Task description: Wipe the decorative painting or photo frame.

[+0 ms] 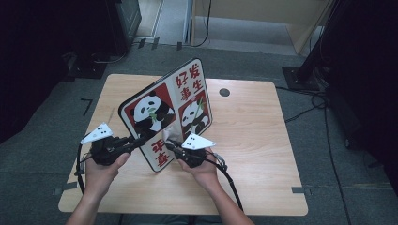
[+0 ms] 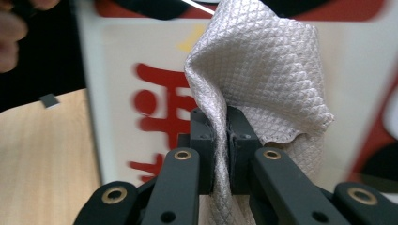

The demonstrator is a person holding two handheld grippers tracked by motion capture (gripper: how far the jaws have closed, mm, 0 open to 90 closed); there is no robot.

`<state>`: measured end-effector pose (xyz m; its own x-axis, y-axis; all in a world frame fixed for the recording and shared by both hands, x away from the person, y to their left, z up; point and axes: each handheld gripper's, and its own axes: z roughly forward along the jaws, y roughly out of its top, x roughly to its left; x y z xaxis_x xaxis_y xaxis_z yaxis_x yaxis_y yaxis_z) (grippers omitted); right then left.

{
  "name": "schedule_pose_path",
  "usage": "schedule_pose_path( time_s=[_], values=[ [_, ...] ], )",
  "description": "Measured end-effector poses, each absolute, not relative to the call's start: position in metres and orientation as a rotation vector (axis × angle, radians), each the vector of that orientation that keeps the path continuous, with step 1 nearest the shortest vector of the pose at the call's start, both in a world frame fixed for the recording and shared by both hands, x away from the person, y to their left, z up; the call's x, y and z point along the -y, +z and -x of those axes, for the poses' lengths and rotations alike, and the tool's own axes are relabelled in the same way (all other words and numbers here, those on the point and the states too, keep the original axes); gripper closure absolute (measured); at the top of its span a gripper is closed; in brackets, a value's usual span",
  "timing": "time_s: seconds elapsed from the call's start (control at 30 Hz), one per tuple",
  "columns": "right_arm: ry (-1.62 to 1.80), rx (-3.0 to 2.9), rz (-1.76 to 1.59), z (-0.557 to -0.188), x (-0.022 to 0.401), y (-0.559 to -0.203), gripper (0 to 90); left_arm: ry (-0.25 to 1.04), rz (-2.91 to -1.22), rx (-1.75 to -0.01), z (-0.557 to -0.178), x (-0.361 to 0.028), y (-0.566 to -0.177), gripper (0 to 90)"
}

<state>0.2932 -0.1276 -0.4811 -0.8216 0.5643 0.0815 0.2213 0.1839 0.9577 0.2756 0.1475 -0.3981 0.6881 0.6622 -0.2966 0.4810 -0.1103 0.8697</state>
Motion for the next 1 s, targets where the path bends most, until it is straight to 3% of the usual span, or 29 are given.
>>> schedule_pose_path(
  time_s=[0.57, 1.0],
  values=[
    [1.78, -2.215, -0.554, -0.254, 0.079, -0.469, 85.2, 0.196, -1.754, -0.922, -0.276, -0.148, -0.399, 79.6],
    [1.783, -2.229, -0.596, -0.277, 0.103, -0.472, 85.0, 0.185, -1.765, -0.9, -0.276, -0.148, -0.4, 79.7]
  ],
)
